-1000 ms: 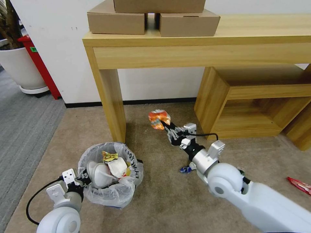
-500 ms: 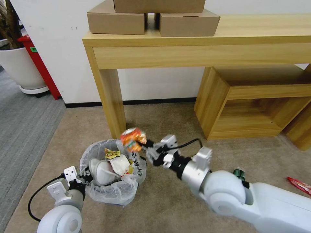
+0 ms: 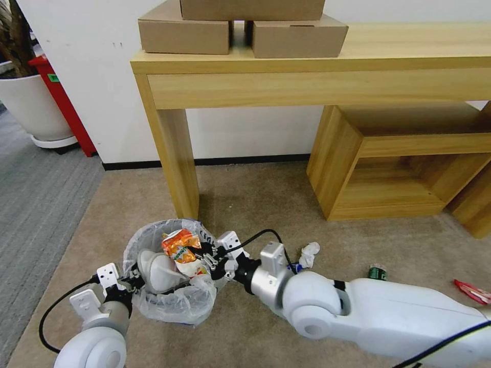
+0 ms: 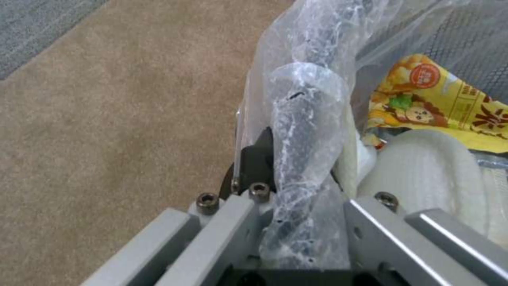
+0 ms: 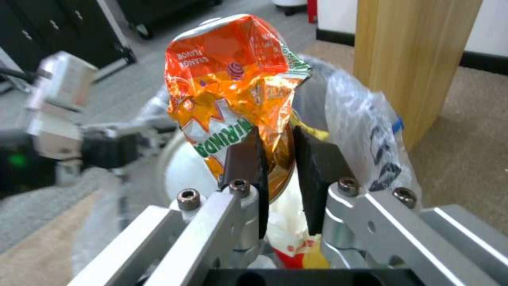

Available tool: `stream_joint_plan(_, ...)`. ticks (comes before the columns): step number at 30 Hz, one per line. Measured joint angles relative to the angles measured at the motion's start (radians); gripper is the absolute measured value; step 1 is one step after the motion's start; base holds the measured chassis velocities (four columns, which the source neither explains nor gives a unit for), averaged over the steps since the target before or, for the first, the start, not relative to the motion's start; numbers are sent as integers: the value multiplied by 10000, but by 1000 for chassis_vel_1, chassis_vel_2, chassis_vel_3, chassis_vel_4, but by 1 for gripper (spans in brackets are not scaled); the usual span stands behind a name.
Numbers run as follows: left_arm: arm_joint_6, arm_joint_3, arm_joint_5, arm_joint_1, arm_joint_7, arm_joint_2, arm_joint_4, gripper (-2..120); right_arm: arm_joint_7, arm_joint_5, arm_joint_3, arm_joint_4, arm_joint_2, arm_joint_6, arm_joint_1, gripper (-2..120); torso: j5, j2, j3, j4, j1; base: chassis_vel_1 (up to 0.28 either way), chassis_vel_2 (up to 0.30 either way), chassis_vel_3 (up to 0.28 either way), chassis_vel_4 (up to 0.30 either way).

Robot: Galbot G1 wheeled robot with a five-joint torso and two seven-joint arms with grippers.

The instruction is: Pick up the trash bin and place the garbage on the floor into it.

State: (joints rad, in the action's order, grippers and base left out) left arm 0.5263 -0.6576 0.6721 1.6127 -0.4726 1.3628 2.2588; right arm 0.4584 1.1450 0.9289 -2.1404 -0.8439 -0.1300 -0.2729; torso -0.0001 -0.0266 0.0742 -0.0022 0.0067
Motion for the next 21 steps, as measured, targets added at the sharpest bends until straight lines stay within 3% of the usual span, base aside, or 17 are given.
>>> stream_joint_plan(13, -85, -70, 7, 90, 29, 4, 87, 1, 453, -31, 781, 1020, -900, -143, 410, 12, 1, 0, 0, -1, 0, 0, 0, 0, 0)
stream_joint_plan(21, -169, -94, -17, 168, 64, 22, 88, 1, 537, -126, 859, 1350, -1222, -171, 428, 39, 1, 0, -1, 0, 0, 0, 0, 0, 0)
